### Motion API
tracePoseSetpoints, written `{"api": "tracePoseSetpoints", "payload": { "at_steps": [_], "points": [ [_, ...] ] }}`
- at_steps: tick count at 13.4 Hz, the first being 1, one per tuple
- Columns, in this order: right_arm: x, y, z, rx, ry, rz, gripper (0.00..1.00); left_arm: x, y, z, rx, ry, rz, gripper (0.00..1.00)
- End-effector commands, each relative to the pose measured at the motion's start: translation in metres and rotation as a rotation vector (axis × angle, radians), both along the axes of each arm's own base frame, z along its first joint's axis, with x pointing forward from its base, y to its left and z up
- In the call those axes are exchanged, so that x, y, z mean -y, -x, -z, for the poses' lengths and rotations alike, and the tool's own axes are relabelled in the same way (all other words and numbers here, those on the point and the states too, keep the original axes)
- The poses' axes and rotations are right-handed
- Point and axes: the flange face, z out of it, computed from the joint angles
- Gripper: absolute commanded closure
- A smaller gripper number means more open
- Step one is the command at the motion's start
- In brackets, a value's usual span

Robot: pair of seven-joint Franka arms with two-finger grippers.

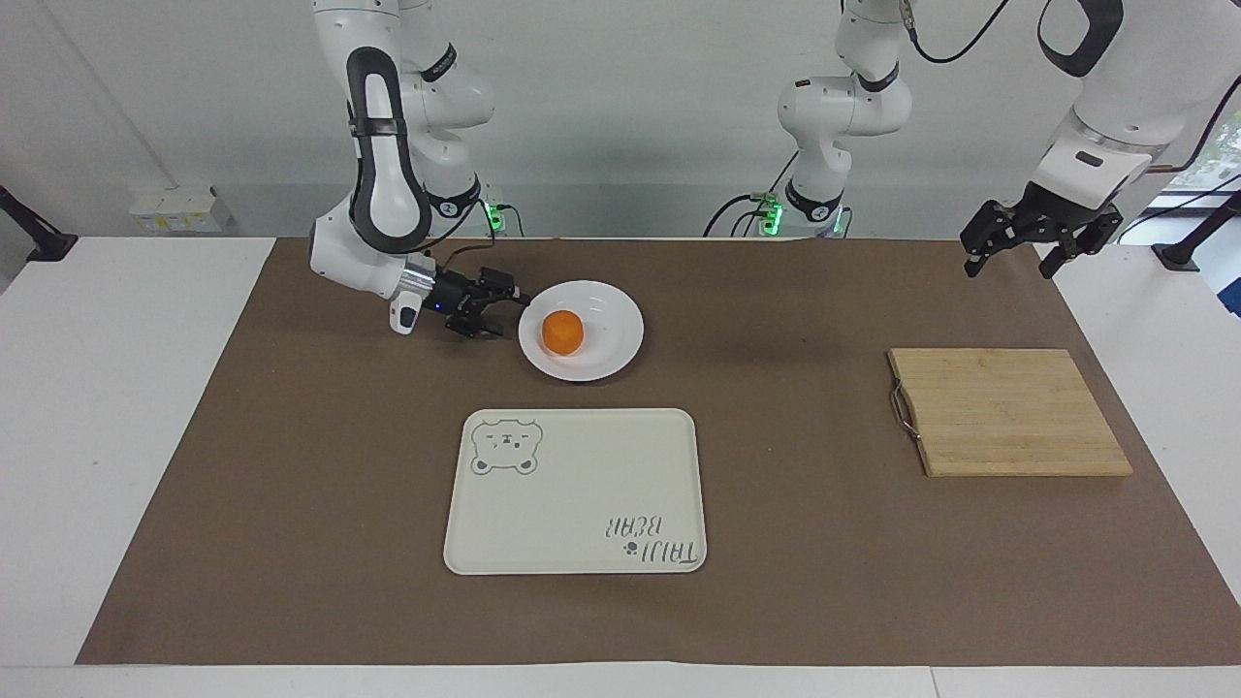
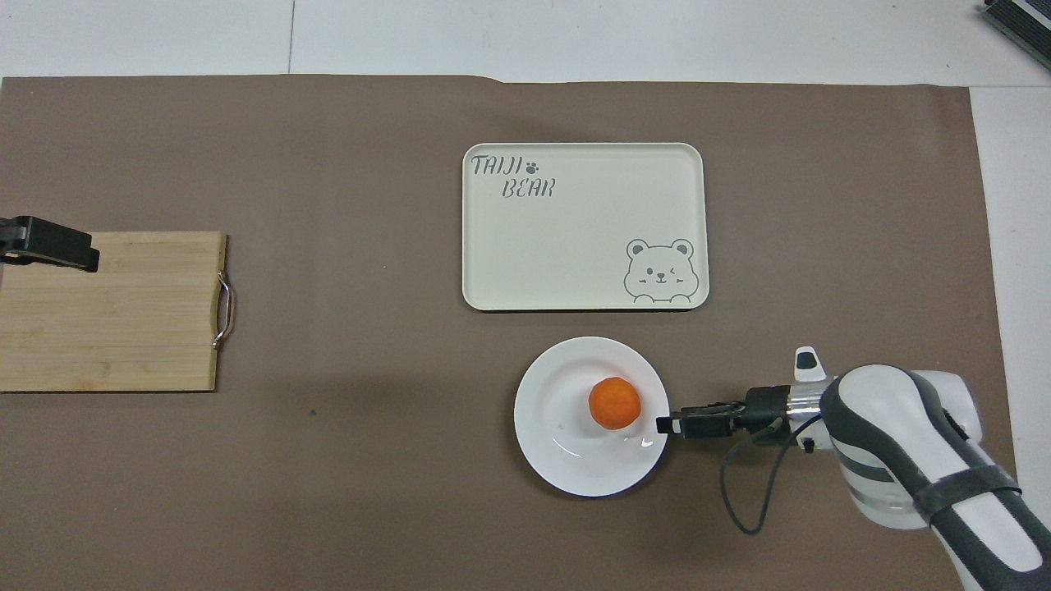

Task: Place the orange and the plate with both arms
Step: 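Grip the white plate rim with the right gripper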

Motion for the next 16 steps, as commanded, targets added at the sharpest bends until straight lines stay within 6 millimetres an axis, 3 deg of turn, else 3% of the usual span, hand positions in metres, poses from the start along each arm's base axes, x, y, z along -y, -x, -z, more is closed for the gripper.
{"api": "tracePoseSetpoints", "payload": {
  "at_steps": [1,3,4,5,9,11,14,16],
  "points": [
    [-0.001,0.004,0.011,0.015,-0.002,0.015,0.0,-0.003,0.009,-0.002,0.004,0.007,0.005,0.0],
    [-0.003,0.006,0.013,0.012,0.004,0.016,0.0,0.002,0.01,-0.003,0.004,0.007,0.011,0.0],
    [-0.005,0.007,0.013,0.012,0.0,0.016,0.05,0.004,0.009,-0.002,0.002,0.007,0.016,0.0],
    [-0.005,0.007,0.013,0.006,-0.003,0.026,0.22,0.004,0.01,-0.003,0.002,0.007,0.016,0.0],
    [-0.006,0.007,0.012,-0.007,-0.01,0.04,0.37,-0.001,0.01,-0.003,0.002,0.007,0.007,0.0],
    [-0.017,0.009,0.012,-0.016,-0.027,0.049,0.48,0.0,0.01,-0.003,0.002,0.007,0.008,0.0],
    [-0.019,0.009,0.012,-0.044,-0.032,0.074,0.82,0.0,0.01,-0.003,0.002,0.007,0.008,0.0],
    [-0.019,0.01,0.012,-0.05,-0.034,0.076,0.99,-0.001,0.01,-0.003,0.002,0.005,0.008,0.0]
  ]
}}
